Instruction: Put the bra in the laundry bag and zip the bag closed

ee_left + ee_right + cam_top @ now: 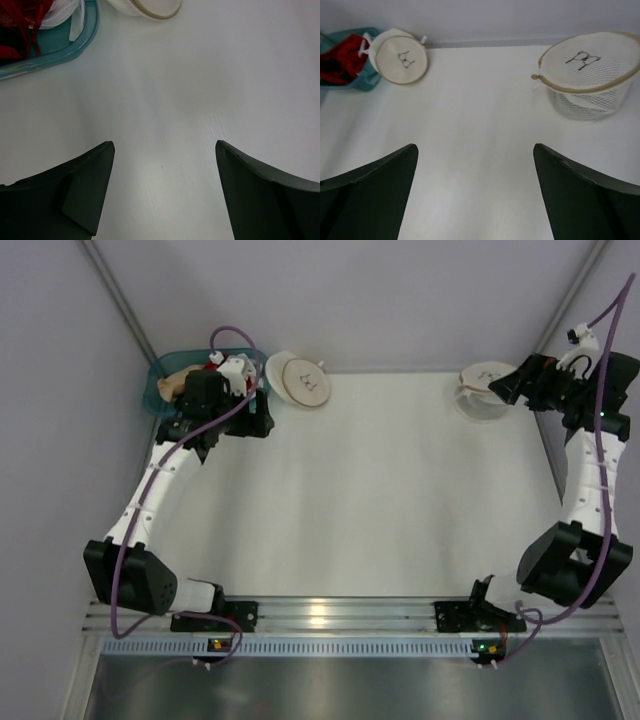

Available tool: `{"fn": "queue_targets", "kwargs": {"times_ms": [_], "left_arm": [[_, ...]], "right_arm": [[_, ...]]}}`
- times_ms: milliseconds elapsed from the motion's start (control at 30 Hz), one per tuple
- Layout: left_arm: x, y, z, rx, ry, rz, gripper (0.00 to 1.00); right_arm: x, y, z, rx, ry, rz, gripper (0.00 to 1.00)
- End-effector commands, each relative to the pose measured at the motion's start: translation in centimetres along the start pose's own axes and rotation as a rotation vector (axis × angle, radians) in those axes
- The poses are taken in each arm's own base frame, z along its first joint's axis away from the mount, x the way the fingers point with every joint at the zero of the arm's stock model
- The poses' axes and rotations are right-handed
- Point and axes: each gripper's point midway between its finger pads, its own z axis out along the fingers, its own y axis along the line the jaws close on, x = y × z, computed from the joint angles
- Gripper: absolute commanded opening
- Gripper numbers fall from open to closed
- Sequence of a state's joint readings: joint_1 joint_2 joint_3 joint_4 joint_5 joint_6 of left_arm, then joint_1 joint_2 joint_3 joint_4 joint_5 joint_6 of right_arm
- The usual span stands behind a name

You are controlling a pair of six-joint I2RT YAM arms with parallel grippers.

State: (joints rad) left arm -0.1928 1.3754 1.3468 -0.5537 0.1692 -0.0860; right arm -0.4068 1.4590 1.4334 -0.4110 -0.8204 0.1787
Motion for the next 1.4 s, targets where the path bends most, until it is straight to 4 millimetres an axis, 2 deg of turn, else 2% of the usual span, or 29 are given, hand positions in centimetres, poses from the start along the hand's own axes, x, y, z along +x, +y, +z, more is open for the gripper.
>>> {"fn": "queue_targets", "kwargs": {"times_ms": [0, 33, 100, 133, 167, 233, 267, 300, 333, 367, 433, 467, 500, 533, 567, 633, 667, 700, 733, 767, 800, 833, 867, 900, 1000, 1033, 1100, 1233, 1367], "left_arm": [[-1.6, -1.7, -0.1, 0.090, -0.046, -0.027, 0.86], [-1.7, -2.0, 0.4, 0.110, -0.048, -0.031, 0.85], [-2.0, -2.2, 2.2, 0.133, -0.056, -0.054, 0.79], [-2.5, -2.4, 2.8, 0.144, -0.065, -0.061, 0.77], [-2.0, -2.3, 4.5, 0.153, -0.041, -0.095, 0.76], [-3.5, -2.3, 6.0, 0.157, -0.087, -0.123, 0.75], [-3.0, -1.9, 7.9, 0.151, -0.073, -0.137, 0.75], [-3.4, -1.8, 8.8, 0.153, -0.086, -0.144, 0.75], [-5.0, -1.9, 9.4, 0.162, -0.135, -0.153, 0.75], [-4.2, -1.5, 11.6, 0.154, -0.113, -0.170, 0.75], [-6.0, -0.9, 13.3, 0.134, -0.158, -0.193, 0.75], [-4.9, -0.1, 15.5, 0.107, -0.134, -0.214, 0.75], [-6.1, 0.3, 16.2, 0.086, -0.161, -0.224, 0.75], [-6.5, 0.8, 17.2, 0.070, -0.183, -0.240, 0.75], [-5.1, 1.5, 19.4, 0.050, -0.158, -0.258, 0.75], [-5.9, 2.0, 21.2, 0.040, -0.194, -0.282, 0.74], [-4.3, 2.5, 23.4, 0.031, -0.160, -0.297, 0.74], [-6.0, 2.4, 24.0, 0.042, -0.192, -0.302, 0.73], [-6.0, 2.5, 24.9, 0.043, -0.192, -0.315, 0.73], [-4.4, 3.0, 27.0, 0.034, -0.162, -0.326, 0.72], [-4.4, 3.1, 27.8, 0.034, -0.165, -0.332, 0.71], [-6.0, 3.0, 28.2, 0.044, -0.198, -0.335, 0.70], [-4.6, 3.2, 29.7, 0.049, -0.174, -0.344, 0.67], [-5.7, 2.9, 30.0, 0.072, -0.214, -0.339, 0.63], [-6.3, 1.4, 30.5, 0.160, -0.217, -0.370, 0.34], [-6.1, 0.9, 30.5, 0.187, -0.205, -0.377, 0.17], [-7.0, -0.7, 28.8, 0.254, -0.198, -0.371, 0.01], [-7.6, -4.0, 23.2, 0.399, -0.157, -0.383, 0.00], [-6.8, -7.2, 15.1, 0.516, -0.093, -0.458, 0.00]], "right_arm": [[1.6, -1.4, -2.6, 0.183, 0.057, -0.332, 0.99], [2.2, -1.6, -2.7, 0.192, 0.057, -0.385, 0.99], [1.6, -0.5, -4.3, 0.218, 0.008, -0.457, 0.99], [2.5, -0.7, -4.5, 0.223, 0.015, -0.472, 0.99], [2.0, 0.1, -5.4, 0.235, -0.022, -0.504, 0.99], [2.6, -0.1, -5.9, 0.266, -0.030, -0.496, 0.99], [2.4, 0.4, -6.5, 0.273, -0.051, -0.508, 0.99], [2.7, 0.5, -6.7, 0.273, -0.052, -0.512, 0.99], [3.2, 0.6, -6.8, 0.264, -0.042, -0.515, 0.99], [3.3, 1.0, -7.0, 0.255, -0.042, -0.520, 0.99], [4.0, 1.5, -7.2, 0.237, -0.007, -0.479, 0.99], [4.1, 1.6, -7.3, 0.237, 0.003, -0.463, 0.99], [4.3, 1.8, -7.5, 0.230, 0.024, -0.450, 0.99], [4.4, 1.8, -7.4, 0.230, 0.031, -0.444, 1.00], [4.6, 1.3, -7.2, 0.237, 0.046, -0.424, 0.99], [4.5, 0.9, -6.8, 0.253, 0.051, -0.372, 0.99], [4.4, 0.8, -6.7, 0.253, 0.052, -0.355, 0.99], [4.4, 1.2, -6.4, 0.234, 0.051, -0.330, 0.99], [4.3, 1.2, -6.2, 0.223, 0.050, -0.319, 0.99], [4.5, 1.1, -5.7, 0.207, 0.058, -0.301, 0.99], [4.4, 1.1, -5.4, 0.195, 0.057, -0.288, 0.99], [4.4, 1.4, -5.0, 0.171, 0.056, -0.266, 0.99], [4.3, 1.0, -4.5, 0.166, 0.057, -0.252, 0.99], [4.3, 1.0, -4.2, 0.159, 0.057, -0.238, 0.99], [5.1, 1.3, -3.7, 0.107, 0.103, -0.214, 0.99], [5.5, 1.4, -3.6, 0.091, 0.117, -0.212, 0.99], [6.1, 1.6, -3.4, 0.066, 0.127, -0.198, 0.95], [7.0, 3.3, -3.4, -0.019, 0.115, -0.147, 0.85], [7.7, 5.3, -3.7, -0.096, 0.103, -0.116, 0.74]]}}
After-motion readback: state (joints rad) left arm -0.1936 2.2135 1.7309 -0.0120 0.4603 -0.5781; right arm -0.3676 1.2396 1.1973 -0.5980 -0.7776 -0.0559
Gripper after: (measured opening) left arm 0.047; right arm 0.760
